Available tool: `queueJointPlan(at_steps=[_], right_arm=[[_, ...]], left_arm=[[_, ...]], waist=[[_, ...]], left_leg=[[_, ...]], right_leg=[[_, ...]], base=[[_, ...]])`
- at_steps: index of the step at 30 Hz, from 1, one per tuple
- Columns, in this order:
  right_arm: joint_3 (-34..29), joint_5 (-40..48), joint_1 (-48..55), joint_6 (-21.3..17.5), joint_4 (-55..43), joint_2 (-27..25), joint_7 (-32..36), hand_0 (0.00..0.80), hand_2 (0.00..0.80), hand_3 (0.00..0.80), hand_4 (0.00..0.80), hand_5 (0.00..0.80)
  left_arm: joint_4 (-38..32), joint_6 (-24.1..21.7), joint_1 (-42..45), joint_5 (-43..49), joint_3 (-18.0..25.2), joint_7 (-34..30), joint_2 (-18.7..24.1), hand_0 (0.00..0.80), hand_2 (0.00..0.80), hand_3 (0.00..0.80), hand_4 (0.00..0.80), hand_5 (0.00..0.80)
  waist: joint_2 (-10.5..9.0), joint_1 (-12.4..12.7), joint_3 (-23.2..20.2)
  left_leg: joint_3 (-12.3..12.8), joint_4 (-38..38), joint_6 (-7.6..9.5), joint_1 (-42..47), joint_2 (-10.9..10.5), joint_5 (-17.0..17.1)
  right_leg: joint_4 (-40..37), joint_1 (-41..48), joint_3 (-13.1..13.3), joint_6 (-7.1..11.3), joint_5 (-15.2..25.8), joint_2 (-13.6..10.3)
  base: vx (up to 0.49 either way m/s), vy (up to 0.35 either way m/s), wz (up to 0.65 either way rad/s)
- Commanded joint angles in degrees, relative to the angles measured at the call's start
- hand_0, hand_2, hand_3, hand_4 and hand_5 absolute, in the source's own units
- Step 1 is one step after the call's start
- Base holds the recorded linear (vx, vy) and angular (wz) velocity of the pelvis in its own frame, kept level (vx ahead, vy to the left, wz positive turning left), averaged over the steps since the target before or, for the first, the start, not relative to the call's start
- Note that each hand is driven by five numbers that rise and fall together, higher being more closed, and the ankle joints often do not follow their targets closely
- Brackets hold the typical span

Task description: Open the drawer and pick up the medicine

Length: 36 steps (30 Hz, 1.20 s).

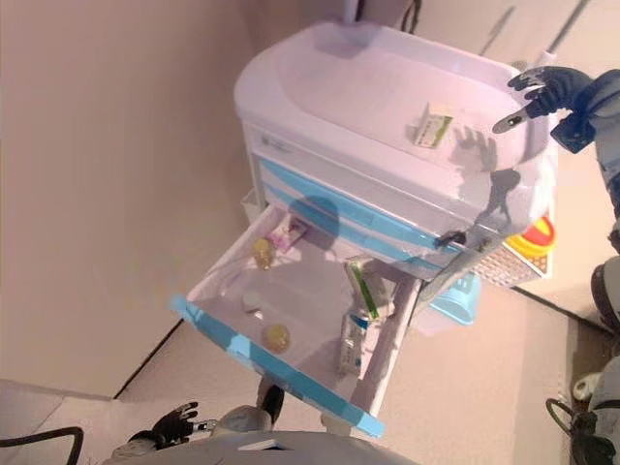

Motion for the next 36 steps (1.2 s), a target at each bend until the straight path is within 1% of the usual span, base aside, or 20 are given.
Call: queueJointPlan(at_steps=[1,3,4,5,6,7,8,10,11,13,14,15,16,18,20,25,28,31,34,36], right_arm=[[-3.5,5.3,1.8,-4.8,-2.9,-7.3,-14.7,0.000,0.000,0.000,0.000,0.000],[-11.7,11.6,8.2,-4.3,-7.0,-6.9,-20.0,0.000,0.000,0.000,0.000,0.000],[-12.4,11.6,9.0,-4.3,-7.2,-7.0,-20.0,0.000,0.000,0.000,0.000,0.000],[-15.1,13.6,11.5,-4.9,-8.8,-6.6,-21.9,0.000,0.000,0.000,0.000,0.000],[-15.4,13.6,11.8,-4.8,-8.9,-6.6,-21.9,0.000,0.000,0.000,0.000,0.000],[-19.6,17.4,15.5,-4.9,-11.1,-5.6,-23.5,0.000,0.000,0.000,0.000,0.000],[-36.2,18.0,35.7,-9.1,-20.6,4.1,-26.3,0.000,0.000,0.000,0.000,0.000],[-39.3,14.4,44.9,-12.8,-26.2,12.4,-29.1,0.000,0.000,0.000,0.000,0.000],[-39.9,13.4,48.9,-13.9,-29.3,16.5,-30.7,0.000,0.000,0.000,0.000,0.000],[-40.1,10.3,53.7,-16.8,-29.8,23.3,-31.7,0.000,0.000,0.000,0.000,0.000],[-39.9,10.5,54.4,-17.0,-29.6,24.3,-32.2,0.000,0.000,0.000,0.000,0.000],[-39.3,9.4,56.0,-18.9,-28.6,26.9,-32.8,0.000,0.000,0.000,0.000,0.000],[-39.1,9.8,57.0,-19.7,-27.9,28.2,-33.4,0.000,0.000,0.000,0.000,0.000],[-38.4,9.1,57.8,-20.3,-26.4,30.1,-34.5,0.000,0.000,0.000,0.000,0.000],[-37.3,9.5,58.2,-20.6,-24.0,31.7,-36.6,0.000,0.000,0.000,0.000,0.000],[-34.2,8.2,57.5,-24.3,-13.4,35.0,-43.0,0.000,0.000,0.000,0.000,0.000],[-32.9,7.4,56.9,-25.0,-9.1,36.0,-44.4,0.000,0.000,0.000,0.000,0.000],[-30.9,5.9,56.2,-25.9,-2.8,37.3,-45.0,0.000,0.000,0.000,0.000,0.000],[-28.9,4.2,55.4,-26.3,1.0,37.6,-45.7,0.000,0.000,0.000,0.000,0.000],[-26.9,3.2,54.7,-26.7,2.9,37.5,-46.0,0.000,0.000,0.000,0.000,0.000]], left_arm=[[1.5,-0.7,-0.9,1.0,-1.6,-0.7,2.4,0.000,0.000,0.000,0.000,0.000],[1.2,-0.9,-0.9,-0.8,-1.7,-0.3,1.8,0.000,0.000,0.000,0.000,0.000],[1.2,-0.9,-0.9,-0.8,-1.8,-0.3,2.0,0.000,0.000,0.000,0.000,0.000],[1.2,-0.9,-0.9,-1.0,-1.6,-0.3,1.7,0.000,0.000,0.000,0.000,0.000],[1.2,-0.9,-0.9,-1.0,-1.7,-0.3,1.8,0.000,0.000,0.000,0.000,0.000],[1.2,-1.2,-0.9,-1.0,-1.1,-0.5,0.9,0.000,0.000,0.000,0.000,0.000],[2.1,-2.3,-1.5,-1.6,-1.2,-0.6,-0.1,0.000,0.000,0.000,0.000,0.000],[2.5,-2.5,-1.9,-2.1,-0.7,-0.2,-1.3,0.000,0.000,0.000,0.000,0.000],[3.0,-2.9,-1.8,-1.8,-0.2,-0.2,-1.9,0.000,0.000,0.000,0.000,0.000],[3.4,-3.5,-1.4,-1.5,0.4,0.0,-3.0,0.000,0.000,0.000,0.000,0.000],[3.5,-3.6,-1.4,-1.3,0.3,0.1,-3.2,0.000,0.000,0.000,0.000,0.000],[3.4,-4.0,-1.4,-1.3,-0.1,0.7,-3.8,0.000,0.000,0.000,0.000,0.000],[3.4,-4.2,-1.4,-1.4,-0.3,1.0,-4.2,0.000,0.000,0.000,0.000,0.000],[3.5,-5.0,-1.6,-1.5,-0.7,1.1,-4.4,0.000,0.000,0.000,0.000,0.000],[3.4,-5.6,-2.0,-1.6,-0.8,1.0,-4.3,0.000,0.000,0.000,0.000,0.000],[2.6,-8.0,-4.4,-3.2,-2.5,1.0,-4.0,0.000,0.000,0.000,0.000,0.000],[1.5,-8.7,-5.1,-3.8,-3.6,1.3,-3.8,0.000,0.000,0.000,0.000,0.000],[-1.8,-9.6,-6.5,0.6,-5.8,0.3,-2.8,0.000,0.000,0.000,0.000,0.000],[-5.5,-10.8,-8.1,4.2,-8.6,1.2,-1.3,0.000,0.000,0.000,0.000,0.000],[-10.3,-10.3,-10.4,5.5,-10.7,3.4,0.9,0.000,0.000,0.000,0.000,0.000]], waist=[[-0.95,-1.9,-2.5],[-0.54,-3.3,-2.5],[-0.72,-3.1,-2.6],[-0.52,-3.6,-2.6],[-0.58,-3.6,-2.6],[0.22,-4.8,-2.4],[1.01,-6.6,-1.8],[1.79,-8.1,-1.1],[2.19,-8.8,-0.7],[2.97,-10.1,-0.1],[3.07,-10.1,0.0],[3.40,-10.4,0.4],[3.67,-10.6,0.8],[4.03,-10.8,1.4],[4.53,-10.9,2.0],[5.94,-10.7,4.4],[6.53,-10.4,5.4],[7.50,-10.0,7.4],[8.53,-10.0,9.4],[9.20,-10.4,11.9]], left_leg=[[4.1,0.1,1.50,3.9,-2.0,-9.3],[5.3,0.2,1.34,3.9,-1.7,-9.6],[5.3,0.2,1.34,3.9,-1.7,-9.6],[5.6,0.2,1.33,3.9,-1.7,-9.7],[5.6,0.2,1.33,3.9,-1.7,-9.7],[6.0,0.2,1.33,3.8,-1.6,-9.9],[6.9,0.4,1.51,3.4,-1.4,-10.3],[7.4,0.4,1.77,3.4,-1.4,-10.5],[7.8,0.4,1.87,3.5,-1.4,-10.6],[8.7,0.5,1.88,3.5,-1.3,-10.9],[8.9,0.5,1.90,3.5,-1.2,-10.9],[9.2,0.5,1.93,3.3,-1.2,-10.9],[9.5,0.4,1.87,3.1,-1.2,-10.9],[9.8,0.4,1.84,2.7,-1.2,-10.9],[9.9,0.5,1.75,2.1,-1.2,-10.7],[9.5,1.5,1.80,-0.7,-1.5,-10.3],[9.1,2.3,1.94,-2.1,-1.7,-10.2],[8.6,3.9,2.17,-4.5,-1.9,-10.0],[8.3,5.8,2.33,-7.2,-2.0,-9.9],[8.5,8.7,2.47,-10.2,-2.2,-10.1]], right_leg=[[-1.1,-4.3,2.9,3.58,7.4,-1.6],[-1.4,-4.8,3.8,3.71,7.6,-1.3],[-1.4,-4.8,3.8,3.71,7.6,-1.3],[-1.4,-4.9,4.1,3.70,7.6,-1.2],[-1.4,-4.9,4.1,3.70,7.6,-1.2],[-1.4,-5.2,4.6,3.68,7.5,-1.1],[-1.1,-6.2,6.2,3.52,7.4,-1.0],[-1.2,-6.8,7.4,3.48,7.6,-0.9],[-1.2,-7.0,7.8,3.49,7.6,-0.9],[-1.4,-7.3,8.9,3.52,7.7,-0.8],[-1.4,-7.4,9.0,3.52,7.8,-0.8],[-1.5,-7.6,9.4,3.55,7.9,-0.8],[-1.7,-7.8,9.4,3.59,8.0,-0.8],[-1.9,-8.1,9.6,3.58,8.1,-0.8],[-2.0,-8.6,9.5,3.56,8.2,-0.8],[-0.8,-11.1,9.2,3.50,8.0,-1.3],[-0.1,-12.2,9.1,3.38,7.9,-1.4],[1.2,-14.1,8.9,3.11,7.7,-1.5],[2.9,-16.5,8.9,2.75,7.4,-1.5],[4.6,-19.0,8.8,2.25,7.1,-1.3]], base=[[-0.084,-0.008,-0.41],[-0.058,-0.001,-0.21],[0.000,0.000,0.00],[-0.011,0.000,-0.25],[-0.038,-0.002,-0.52],[-0.114,-0.018,-0.60],[-0.152,-0.026,-0.37],[-0.112,-0.014,-0.35],[-0.050,0.003,-0.58],[-0.041,0.000,-0.39],[-0.053,-0.009,-0.34],[-0.054,-0.014,-0.41],[-0.065,-0.015,-0.39],[-0.059,-0.015,-0.25],[-0.068,-0.016,-0.18],[-0.086,0.002,-0.12],[-0.051,0.009,-0.05],[-0.061,0.019,-0.03],[-0.112,0.051,-0.03],[-0.115,0.051,-0.15]])
